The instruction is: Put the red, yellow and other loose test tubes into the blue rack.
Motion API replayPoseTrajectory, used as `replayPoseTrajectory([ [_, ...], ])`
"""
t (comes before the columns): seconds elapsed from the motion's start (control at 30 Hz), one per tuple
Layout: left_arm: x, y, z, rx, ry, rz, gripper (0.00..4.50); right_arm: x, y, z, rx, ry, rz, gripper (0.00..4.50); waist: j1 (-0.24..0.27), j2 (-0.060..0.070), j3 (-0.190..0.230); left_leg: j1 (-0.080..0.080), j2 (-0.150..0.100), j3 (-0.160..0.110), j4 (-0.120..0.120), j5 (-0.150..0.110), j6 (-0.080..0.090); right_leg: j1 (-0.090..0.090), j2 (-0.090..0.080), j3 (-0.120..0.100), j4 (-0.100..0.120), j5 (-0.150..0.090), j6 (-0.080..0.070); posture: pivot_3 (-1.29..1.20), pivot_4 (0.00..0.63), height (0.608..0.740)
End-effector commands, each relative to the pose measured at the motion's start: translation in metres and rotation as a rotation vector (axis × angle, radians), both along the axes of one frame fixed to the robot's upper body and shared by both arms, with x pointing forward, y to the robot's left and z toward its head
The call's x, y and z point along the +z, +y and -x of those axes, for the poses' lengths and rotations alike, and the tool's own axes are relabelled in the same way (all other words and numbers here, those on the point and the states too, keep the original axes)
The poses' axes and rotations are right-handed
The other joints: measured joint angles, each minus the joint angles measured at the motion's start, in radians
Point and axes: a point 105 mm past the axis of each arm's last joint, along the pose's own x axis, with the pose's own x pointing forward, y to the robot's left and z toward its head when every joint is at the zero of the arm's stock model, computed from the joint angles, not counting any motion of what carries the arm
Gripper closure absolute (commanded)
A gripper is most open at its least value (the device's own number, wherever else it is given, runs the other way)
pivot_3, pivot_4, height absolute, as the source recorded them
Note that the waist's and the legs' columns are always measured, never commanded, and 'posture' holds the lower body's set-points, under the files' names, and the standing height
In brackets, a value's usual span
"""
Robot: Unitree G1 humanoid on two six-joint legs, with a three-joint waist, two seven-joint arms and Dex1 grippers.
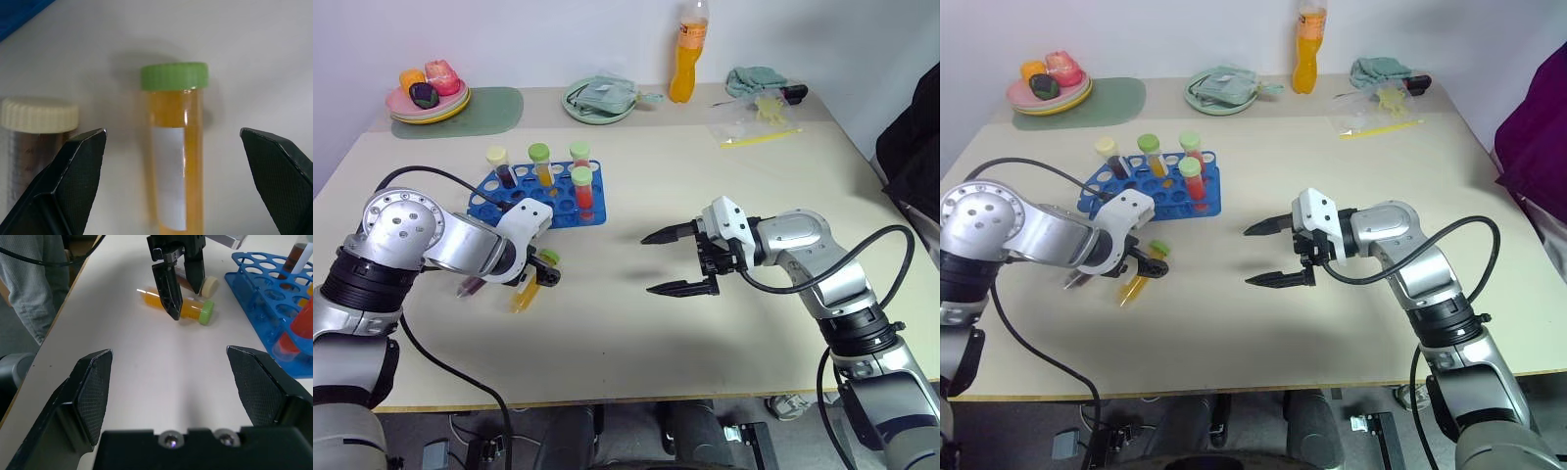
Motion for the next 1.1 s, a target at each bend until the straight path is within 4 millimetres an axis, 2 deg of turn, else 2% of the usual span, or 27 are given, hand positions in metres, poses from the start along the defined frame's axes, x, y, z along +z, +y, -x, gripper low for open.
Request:
replayPoseTrajectory([
  [0.03,-0.002,-0.001,0.002,0.047,-0.003,0.022,0.24,0.011,0.007,0.008,0.039,-0.045,-0.028,0.35,-0.001,0.000,0.000,0.000,0.000,0.000,0.000,0.000,0.000,0.000,0.000,0.000,0.000,0.000,0.000,0.00,0.150,0.729],
  [0.1,-0.007,-0.002,0.005,0.067,0.013,0.027,0.80,0.011,0.008,0.008,0.042,-0.045,-0.031,0.34,-0.001,0.000,0.000,0.000,0.000,0.000,0.000,0.000,-0.001,0.000,0.000,0.000,0.000,0.000,0.000,0.00,0.150,0.729],
  [0.23,-0.012,-0.003,0.010,0.098,0.031,0.022,2.94,0.012,0.010,0.007,0.041,-0.048,-0.035,0.34,0.000,0.000,0.000,0.000,0.000,0.000,0.000,0.001,-0.001,0.000,0.000,0.001,0.000,0.000,0.000,0.00,0.150,0.729],
  [0.27,-0.012,-0.002,0.010,0.102,0.029,0.021,3.36,0.012,0.010,0.006,0.041,-0.049,-0.036,0.34,0.001,0.000,0.000,0.000,0.000,0.000,0.000,0.001,-0.001,0.000,0.000,0.001,0.000,0.000,0.000,0.00,0.150,0.729],
  [0.5,-0.001,0.000,0.007,0.115,-0.025,0.009,3.36,0.013,0.011,0.006,0.039,-0.051,-0.038,0.34,0.000,0.000,0.000,0.000,0.000,0.000,0.000,0.001,-0.001,0.000,0.000,0.000,0.000,0.000,0.000,0.00,0.150,0.729],
  [0.53,0.007,0.001,0.007,0.104,-0.058,-0.004,3.36,0.013,0.011,0.006,0.038,-0.051,-0.037,0.34,0.000,0.000,0.000,0.000,0.000,0.000,0.000,0.001,-0.001,0.000,0.000,0.000,0.000,0.000,0.000,0.00,0.150,0.729],
  [0.63,0.048,0.009,0.001,0.078,-0.283,-0.046,3.36,0.014,0.010,0.006,0.025,-0.054,-0.043,0.34,-0.001,-0.001,0.000,0.000,0.000,0.000,0.000,0.001,-0.001,0.000,0.001,0.000,0.000,0.000,0.000,0.00,0.150,0.729],
  [0.77,0.113,0.003,0.002,-0.049,-0.779,-0.034,3.36,0.017,0.009,0.004,-0.008,-0.056,-0.068,0.34,-0.002,0.000,0.000,0.000,-0.001,0.002,-0.001,0.001,-0.001,0.000,0.002,0.000,-0.001,0.000,0.000,0.00,0.150,0.729],
  [0.8,0.120,0.007,0.003,-0.053,-0.863,-0.037,3.36,0.019,0.009,0.003,-0.021,-0.055,-0.081,0.34,-0.002,0.000,0.000,0.000,-0.002,0.003,-0.001,0.001,-0.001,0.000,0.002,0.000,-0.002,0.000,0.000,0.00,0.150,0.729],
  [0.87,0.122,0.017,0.000,-0.017,-0.976,-0.006,3.36,0.023,0.013,-0.001,-0.057,-0.047,-0.127,0.34,-0.002,0.001,-0.001,0.001,-0.002,0.005,-0.002,0.001,-0.001,0.000,0.002,0.001,-0.003,0.000,0.000,0.00,0.150,0.729],
  [0.93,0.119,0.018,-0.007,-0.014,-1.104,0.005,3.36,0.028,0.020,-0.009,-0.115,-0.045,-0.193,0.34,-0.001,0.001,-0.001,0.001,-0.001,0.006,-0.003,0.001,-0.002,0.000,0.002,0.001,-0.002,0.000,0.000,0.00,0.150,0.729],
  [1.03,0.110,0.025,-0.027,0.162,-1.297,0.071,3.36,0.029,0.031,-0.026,-0.234,-0.055,-0.274,0.34,0.008,0.000,-0.001,0.001,-0.001,0.006,-0.002,0.001,-0.001,0.001,0.003,0.000,-0.002,0.000,-0.001,0.00,0.150,0.729],
  [1.1,0.102,0.020,-0.035,0.213,-1.363,0.129,3.36,0.030,0.034,-0.034,-0.302,-0.054,-0.322,0.34,0.020,0.000,-0.001,0.000,-0.001,0.005,-0.001,0.000,0.000,0.002,0.003,0.000,-0.003,0.001,-0.002,0.00,0.150,0.729],
])
